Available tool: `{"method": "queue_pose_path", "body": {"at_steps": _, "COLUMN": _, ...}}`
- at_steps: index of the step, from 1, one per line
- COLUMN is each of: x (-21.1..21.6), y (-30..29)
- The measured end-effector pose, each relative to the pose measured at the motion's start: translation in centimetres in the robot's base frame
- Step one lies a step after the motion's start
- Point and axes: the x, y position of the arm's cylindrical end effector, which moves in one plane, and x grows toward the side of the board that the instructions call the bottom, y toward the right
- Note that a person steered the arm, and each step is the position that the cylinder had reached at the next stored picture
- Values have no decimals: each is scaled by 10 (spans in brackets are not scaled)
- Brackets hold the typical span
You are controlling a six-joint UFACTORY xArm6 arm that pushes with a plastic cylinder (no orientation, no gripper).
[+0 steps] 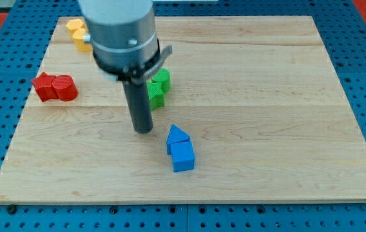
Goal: Move the green circle slightly down
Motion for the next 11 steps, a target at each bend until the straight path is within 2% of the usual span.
{"method": "queue_pose_path", "body": {"at_steps": 2, "x": -119, "y": -25}}
{"method": "queue_pose_path", "body": {"at_steps": 3, "x": -167, "y": -56}}
{"method": "queue_pose_path", "body": {"at_steps": 4, "x": -163, "y": 38}}
{"method": "queue_pose_path", "body": {"at_steps": 5, "x": -97, "y": 27}}
{"method": "queue_pose_path", "body": {"at_steps": 6, "x": -54, "y": 31}}
{"method": "queue_pose_path", "body": {"at_steps": 8, "x": -99, "y": 30}}
{"method": "queue_pose_path", "body": {"at_steps": 9, "x": -116, "y": 58}}
{"method": "queue_pose_path", "body": {"at_steps": 10, "x": -35, "y": 62}}
{"method": "queue_pose_path", "body": {"at_steps": 11, "x": -16, "y": 57}}
